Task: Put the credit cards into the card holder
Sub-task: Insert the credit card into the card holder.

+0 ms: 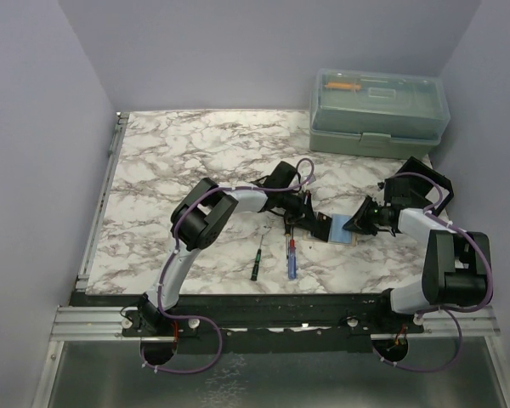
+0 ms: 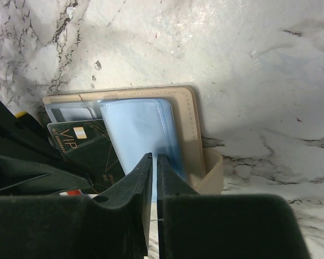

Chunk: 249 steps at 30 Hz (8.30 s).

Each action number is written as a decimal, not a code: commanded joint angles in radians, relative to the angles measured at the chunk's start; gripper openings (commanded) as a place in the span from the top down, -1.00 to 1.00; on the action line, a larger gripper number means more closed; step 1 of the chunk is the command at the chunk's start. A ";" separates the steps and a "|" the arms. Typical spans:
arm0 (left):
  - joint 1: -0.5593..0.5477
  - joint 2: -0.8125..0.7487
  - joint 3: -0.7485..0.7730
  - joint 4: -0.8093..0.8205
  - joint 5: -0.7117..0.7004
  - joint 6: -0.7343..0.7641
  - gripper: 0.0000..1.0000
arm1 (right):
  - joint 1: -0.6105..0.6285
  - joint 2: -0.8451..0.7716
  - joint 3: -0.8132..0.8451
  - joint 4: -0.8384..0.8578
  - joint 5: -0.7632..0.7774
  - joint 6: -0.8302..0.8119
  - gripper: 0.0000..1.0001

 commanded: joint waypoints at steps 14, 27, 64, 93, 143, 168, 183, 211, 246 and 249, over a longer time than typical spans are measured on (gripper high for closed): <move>-0.013 -0.079 -0.068 0.027 -0.013 0.007 1.00 | 0.000 -0.026 0.017 -0.067 0.102 -0.009 0.72; -0.020 -0.060 -0.052 0.078 0.014 -0.025 1.00 | 0.000 -0.011 0.020 -0.064 0.088 -0.019 0.73; -0.010 0.041 -0.025 0.155 0.062 -0.137 1.00 | 0.000 0.013 0.022 -0.061 0.069 -0.029 0.74; -0.016 0.103 0.027 0.195 -0.068 -0.190 1.00 | 0.001 0.012 0.028 -0.069 0.068 -0.022 0.63; -0.081 -0.063 0.086 -0.281 -0.405 0.097 -0.34 | -0.050 -0.042 0.010 -0.018 -0.126 -0.073 0.39; -0.074 -0.077 0.006 -0.150 -0.327 0.061 -0.35 | 0.008 0.174 -0.018 0.339 -0.442 0.127 0.64; -0.073 -0.083 0.003 -0.157 -0.324 0.060 -0.35 | 0.007 0.330 -0.069 0.453 -0.439 0.156 0.87; -0.015 -0.139 0.066 -0.323 -0.408 0.148 -0.17 | 0.007 0.363 -0.054 0.406 -0.417 0.102 0.90; -0.022 -0.008 0.098 -0.276 -0.290 0.147 1.00 | -0.003 0.145 0.038 -0.004 -0.091 -0.026 0.72; -0.032 0.009 0.108 -0.264 -0.268 0.134 1.00 | -0.002 0.160 0.033 0.020 -0.099 -0.023 0.85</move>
